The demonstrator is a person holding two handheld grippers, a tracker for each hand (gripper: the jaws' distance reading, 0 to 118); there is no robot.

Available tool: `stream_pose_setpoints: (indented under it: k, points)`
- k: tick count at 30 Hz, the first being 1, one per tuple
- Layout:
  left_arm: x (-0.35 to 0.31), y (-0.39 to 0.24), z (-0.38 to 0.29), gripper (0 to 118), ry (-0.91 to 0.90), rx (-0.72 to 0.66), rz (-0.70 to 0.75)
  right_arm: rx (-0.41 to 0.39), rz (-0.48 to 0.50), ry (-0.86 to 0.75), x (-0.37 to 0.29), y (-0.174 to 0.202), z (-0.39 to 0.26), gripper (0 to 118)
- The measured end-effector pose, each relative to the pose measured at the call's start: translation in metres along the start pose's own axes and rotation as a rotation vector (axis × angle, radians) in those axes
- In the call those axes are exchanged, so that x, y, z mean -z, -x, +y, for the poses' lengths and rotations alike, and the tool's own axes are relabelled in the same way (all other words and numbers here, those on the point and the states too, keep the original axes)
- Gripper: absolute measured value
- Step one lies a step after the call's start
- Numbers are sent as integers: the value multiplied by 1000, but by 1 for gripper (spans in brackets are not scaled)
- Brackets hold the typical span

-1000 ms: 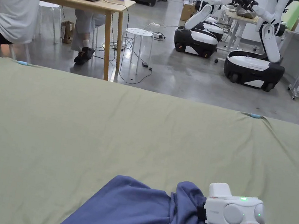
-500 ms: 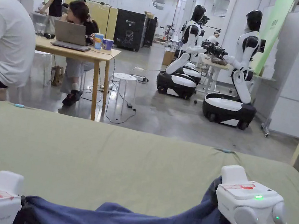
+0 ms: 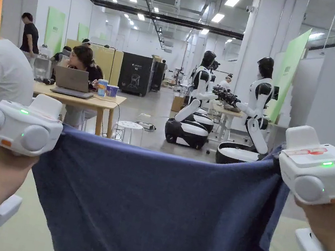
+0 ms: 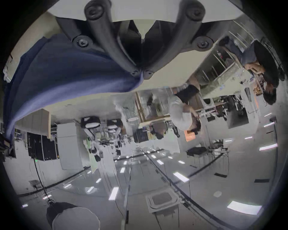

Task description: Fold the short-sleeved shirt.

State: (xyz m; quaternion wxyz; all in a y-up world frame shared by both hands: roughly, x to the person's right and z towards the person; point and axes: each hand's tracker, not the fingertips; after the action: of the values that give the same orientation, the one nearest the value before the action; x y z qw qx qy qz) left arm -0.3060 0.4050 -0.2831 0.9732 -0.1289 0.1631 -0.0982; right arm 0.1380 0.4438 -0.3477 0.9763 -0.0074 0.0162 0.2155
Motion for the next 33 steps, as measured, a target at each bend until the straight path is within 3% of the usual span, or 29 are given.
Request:
stream_pose_setpoints:
  k: [8,20,25,33]
  points:
    - [25,21,89,0,-86,-5,82,34,-55,-92,37,-13,77,2]
    - [41,53,151,0,-167,-62,115,101,-106,-181,74,-22,142,2]
    - [44,57,143,0,-166,-56,122,107,-95,-192,79,-16,135,2]
    - [61,40,67,0,-81,-85,103,131,-54,-129,75,15,63,2]
